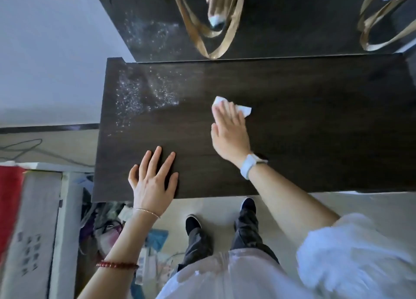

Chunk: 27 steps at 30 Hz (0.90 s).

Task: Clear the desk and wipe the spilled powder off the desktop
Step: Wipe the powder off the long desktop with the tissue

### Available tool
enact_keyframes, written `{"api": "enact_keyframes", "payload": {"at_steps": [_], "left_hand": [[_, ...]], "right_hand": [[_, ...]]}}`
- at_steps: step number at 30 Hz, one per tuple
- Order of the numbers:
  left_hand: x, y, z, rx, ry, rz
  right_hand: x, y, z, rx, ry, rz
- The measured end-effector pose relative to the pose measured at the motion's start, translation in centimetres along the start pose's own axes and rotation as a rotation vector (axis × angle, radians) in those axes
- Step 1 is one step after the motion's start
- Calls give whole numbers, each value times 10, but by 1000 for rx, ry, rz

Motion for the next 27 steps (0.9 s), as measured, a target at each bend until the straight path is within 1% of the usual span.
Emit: {"api": "enact_keyframes", "payload": {"at_steps": [2,3,4,5,6,7,9,10,11,12,15,17,18,20,22,25,27], "left_hand": [[0,-13,-6,0,-11,18],[1,-22,-9,19,-16,14],[2,-32,-12,48,-20,7],[3,-43,-16,79,-23,1],[4,-54,-21,108,-24,-1],[6,-64,-26,134,-23,0],[8,-82,-32,178,-30,-2],[9,-91,-34,204,-36,-6],[10,-100,-34,232,-41,-16],[12,-109,-34,260,-49,-29],[17,-131,-29,306,-67,-70],[19,-146,-25,343,-105,-105],[20,-152,-23,358,-127,-116],[20,-156,-19,365,-142,-114],[22,-153,-11,370,-118,-143],[28,-135,7,389,-74,-236],[30,-125,21,413,-68,-310]], "right_hand": [[-19,-53,-53,168,-79,39],[-22,-66,-79,248,-107,25],[-22,-64,-100,301,-114,-6],[-19,-52,-116,293,-98,-41],[-13,-32,-126,213,-45,-75],[-7,-8,-131,68,14,-94],[6,24,-134,-289,137,-91],[7,18,-131,-387,185,-74],[1,-3,-124,-389,197,-58],[-10,-34,-115,-313,166,-37],[-53,-144,-100,93,6,43],[-70,-197,-100,304,-80,47],[-73,-208,-99,359,-104,41],[-73,-202,-99,389,-152,35],[-67,-171,-97,323,-166,19],[-47,-103,-83,71,-124,-47],[-32,-70,-71,-76,-87,-59]]}}
Point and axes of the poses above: each hand's wrist, its own z-axis towards the middle knuckle, its own x-axis out of the back of the hand, y = z × x, the point moved 7 cm from there along z, towards the middle knuckle, and after that the axes turned 6 degrees about x, right-handed, at the moved point
